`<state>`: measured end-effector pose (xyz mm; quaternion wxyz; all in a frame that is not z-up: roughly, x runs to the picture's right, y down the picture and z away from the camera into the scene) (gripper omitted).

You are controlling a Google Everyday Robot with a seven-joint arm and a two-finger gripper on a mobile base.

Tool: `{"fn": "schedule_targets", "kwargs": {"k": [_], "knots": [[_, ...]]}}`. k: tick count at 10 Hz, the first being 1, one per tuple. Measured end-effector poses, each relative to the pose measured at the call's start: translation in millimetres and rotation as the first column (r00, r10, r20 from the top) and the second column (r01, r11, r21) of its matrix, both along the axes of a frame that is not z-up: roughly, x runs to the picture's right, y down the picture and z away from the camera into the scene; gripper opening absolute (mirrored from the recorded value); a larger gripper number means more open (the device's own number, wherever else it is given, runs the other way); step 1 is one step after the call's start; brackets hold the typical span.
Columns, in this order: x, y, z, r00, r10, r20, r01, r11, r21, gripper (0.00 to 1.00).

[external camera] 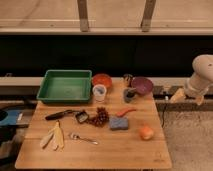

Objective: Place brush in red bowl

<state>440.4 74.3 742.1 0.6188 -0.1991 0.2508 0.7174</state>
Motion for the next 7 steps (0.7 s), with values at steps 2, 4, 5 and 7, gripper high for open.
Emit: {"fn": "schedule_targets", "kwargs": {"k": [2, 4, 5, 7], "knots": [[-0.2, 1.1, 0.0, 1.000, -0.001, 0.000, 0.001, 1.0000, -0.002, 0.80], [-0.1, -0.5, -0.6, 1.000, -0.002, 0.000, 0.002, 1.0000, 0.002, 0.80], [-0.2, -0.4, -0.5, 1.000, -0.001, -0.001, 0.001, 1.0000, 0.002, 0.80], [-0.9, -0.2, -0.6, 1.000, -0.004, 0.000, 0.004, 1.0000, 0.002, 0.80]]}}
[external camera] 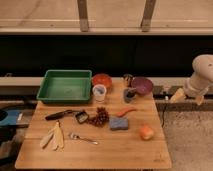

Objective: Place brush in red bowl

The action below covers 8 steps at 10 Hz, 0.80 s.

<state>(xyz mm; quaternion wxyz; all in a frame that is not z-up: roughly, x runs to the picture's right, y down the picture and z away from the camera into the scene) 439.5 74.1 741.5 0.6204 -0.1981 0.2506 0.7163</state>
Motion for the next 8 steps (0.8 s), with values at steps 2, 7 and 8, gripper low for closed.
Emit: {"fn": "schedule_targets", "kwargs": {"k": [2, 7, 8], "knots": [[-8.6, -1.4, -4.3, 0.999, -0.041, 0.017, 0.041, 0.9991, 0.001, 0.80], [-115.2, -24.1, 5.5, 0.960, -0.236, 0.151, 0.235, 0.9718, 0.024, 0.80], [-141.1, -27.6, 8.1, 0.946, -0.270, 0.181, 0.268, 0.9628, 0.031, 0.80]]}}
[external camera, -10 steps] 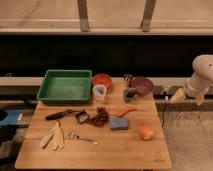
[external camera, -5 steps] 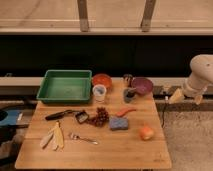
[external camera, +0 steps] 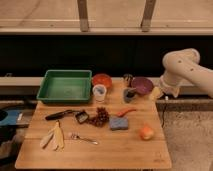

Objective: Place brush in red bowl

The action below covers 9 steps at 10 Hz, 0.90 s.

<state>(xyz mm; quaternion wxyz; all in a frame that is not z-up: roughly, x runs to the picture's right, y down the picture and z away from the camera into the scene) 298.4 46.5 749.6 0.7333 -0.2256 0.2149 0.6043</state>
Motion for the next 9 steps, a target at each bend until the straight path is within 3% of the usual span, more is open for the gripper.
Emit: {"fn": "schedule_targets", "kwargs": {"k": [1, 2, 9], "knots": [[-25.0, -2.6, 1.6, 0.999, -0.034, 0.030, 0.034, 0.9994, 0.000, 0.80], [-31.1, -3.3, 2.9, 0.998, -0.041, 0.039, 0.041, 0.9992, 0.002, 0.80], [-28.8, -5.2, 2.1, 0.998, -0.050, 0.032, 0.049, 0.9988, 0.006, 0.80]]}}
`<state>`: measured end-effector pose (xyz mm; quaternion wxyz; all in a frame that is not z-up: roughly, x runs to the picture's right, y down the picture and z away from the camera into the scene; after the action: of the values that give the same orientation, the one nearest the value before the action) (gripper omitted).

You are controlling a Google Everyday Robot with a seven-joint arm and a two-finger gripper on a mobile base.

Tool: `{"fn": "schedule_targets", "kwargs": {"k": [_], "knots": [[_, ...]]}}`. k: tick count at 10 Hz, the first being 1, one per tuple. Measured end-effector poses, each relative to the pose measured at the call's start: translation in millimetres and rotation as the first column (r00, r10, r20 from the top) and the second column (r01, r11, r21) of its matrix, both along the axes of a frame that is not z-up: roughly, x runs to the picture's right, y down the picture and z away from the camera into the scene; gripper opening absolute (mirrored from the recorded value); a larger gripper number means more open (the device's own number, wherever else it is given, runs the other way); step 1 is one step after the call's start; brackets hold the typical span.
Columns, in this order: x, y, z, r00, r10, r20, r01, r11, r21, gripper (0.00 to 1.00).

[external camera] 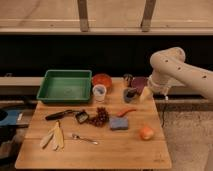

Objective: Place brush in red bowl

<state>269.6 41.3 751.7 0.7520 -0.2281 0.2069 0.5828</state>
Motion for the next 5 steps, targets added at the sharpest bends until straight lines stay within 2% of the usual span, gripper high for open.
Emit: {"fn": "schedule_targets", "kwargs": {"k": [1, 3, 5], "knots": [[-3.7, -4.3, 0.1, 1.000, -0.019, 0.006, 0.019, 0.9998, 0.011, 0.80], [-29.3, -18.2, 3.8, 0.996, -0.082, 0.033, 0.081, 0.9961, 0.037, 0.80], [-81.0, -37.2, 9.8, 0.983, -0.165, 0.086, 0.159, 0.9847, 0.071, 0.80]]}}
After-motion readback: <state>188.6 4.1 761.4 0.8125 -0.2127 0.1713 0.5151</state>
